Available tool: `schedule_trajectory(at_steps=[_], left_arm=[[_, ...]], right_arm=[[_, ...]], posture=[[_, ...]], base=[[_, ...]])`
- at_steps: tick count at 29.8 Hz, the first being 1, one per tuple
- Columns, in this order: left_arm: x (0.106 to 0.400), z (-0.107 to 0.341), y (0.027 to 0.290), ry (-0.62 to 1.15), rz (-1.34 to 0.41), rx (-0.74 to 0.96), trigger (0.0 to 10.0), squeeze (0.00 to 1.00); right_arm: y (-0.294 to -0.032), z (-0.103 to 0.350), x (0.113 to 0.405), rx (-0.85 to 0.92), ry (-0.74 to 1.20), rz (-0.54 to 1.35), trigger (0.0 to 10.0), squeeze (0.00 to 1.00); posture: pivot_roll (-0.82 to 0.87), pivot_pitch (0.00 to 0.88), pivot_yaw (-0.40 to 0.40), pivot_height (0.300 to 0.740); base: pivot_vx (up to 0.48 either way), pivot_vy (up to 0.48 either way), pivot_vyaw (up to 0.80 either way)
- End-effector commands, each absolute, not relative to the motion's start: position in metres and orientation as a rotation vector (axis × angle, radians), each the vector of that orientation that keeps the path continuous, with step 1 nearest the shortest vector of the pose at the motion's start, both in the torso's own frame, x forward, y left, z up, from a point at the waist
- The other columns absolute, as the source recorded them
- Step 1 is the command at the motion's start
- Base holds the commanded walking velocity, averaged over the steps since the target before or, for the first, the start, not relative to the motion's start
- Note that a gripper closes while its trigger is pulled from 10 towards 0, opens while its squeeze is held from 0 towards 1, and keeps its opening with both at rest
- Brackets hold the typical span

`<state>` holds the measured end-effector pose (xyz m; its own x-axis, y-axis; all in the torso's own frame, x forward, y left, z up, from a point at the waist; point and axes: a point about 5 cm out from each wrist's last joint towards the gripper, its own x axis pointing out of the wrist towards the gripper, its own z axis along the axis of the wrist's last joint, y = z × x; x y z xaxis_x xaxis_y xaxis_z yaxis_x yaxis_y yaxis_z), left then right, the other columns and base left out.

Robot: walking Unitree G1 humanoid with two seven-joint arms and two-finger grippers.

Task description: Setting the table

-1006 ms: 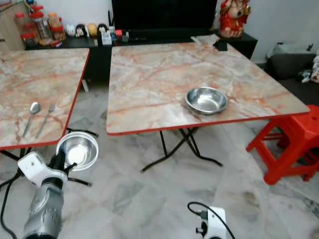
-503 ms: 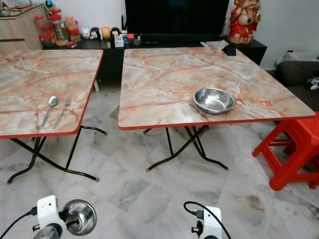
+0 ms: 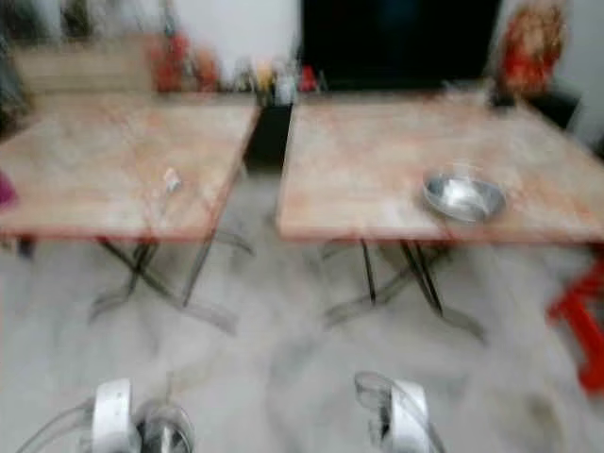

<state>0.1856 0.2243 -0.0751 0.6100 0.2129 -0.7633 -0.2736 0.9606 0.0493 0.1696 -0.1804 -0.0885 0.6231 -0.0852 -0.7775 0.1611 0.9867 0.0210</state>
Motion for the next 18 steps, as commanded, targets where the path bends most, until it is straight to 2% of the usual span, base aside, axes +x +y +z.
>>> schedule_trajectory(at_steps=[1, 9, 14, 18], left_arm=[[0.1949, -0.0722, 0.2161, 0.855, 0.252, -0.076, 10.0, 0.00], [0.1953, -0.0717, 0.2161, 0.837, 0.266, -0.097, 10.0, 0.00], [0.1990, -0.0682, 0.2210, 0.765, 0.371, -0.302, 10.0, 0.00], [0.1990, -0.0678, 0.2233, 0.749, 0.419, -0.377, 10.0, 0.00]], right_arm=[[-0.1885, -0.0869, 0.1709, 0.092, 0.879, -0.169, 10.0, 0.00], [-0.1871, -0.0871, 0.1711, 0.082, 0.881, -0.160, 10.0, 0.00], [-0.1868, -0.0868, 0.1716, 0.087, 0.879, -0.163, 10.0, 0.00], [-0.1871, -0.0869, 0.1714, 0.088, 0.879, -0.165, 10.0, 0.00]], posture=[[0.00, 0.000, -0.015, 0.740], [0.01, 0.000, -0.011, 0.740], [0.01, 0.000, -0.010, 0.740], [0.00, 0.000, -0.011, 0.740]], base=[[0.319, 0.000, 0.00], [0.333, 0.000, 0.00], [0.328, 0.000, 0.00], [0.326, 0.000, 0.00]])
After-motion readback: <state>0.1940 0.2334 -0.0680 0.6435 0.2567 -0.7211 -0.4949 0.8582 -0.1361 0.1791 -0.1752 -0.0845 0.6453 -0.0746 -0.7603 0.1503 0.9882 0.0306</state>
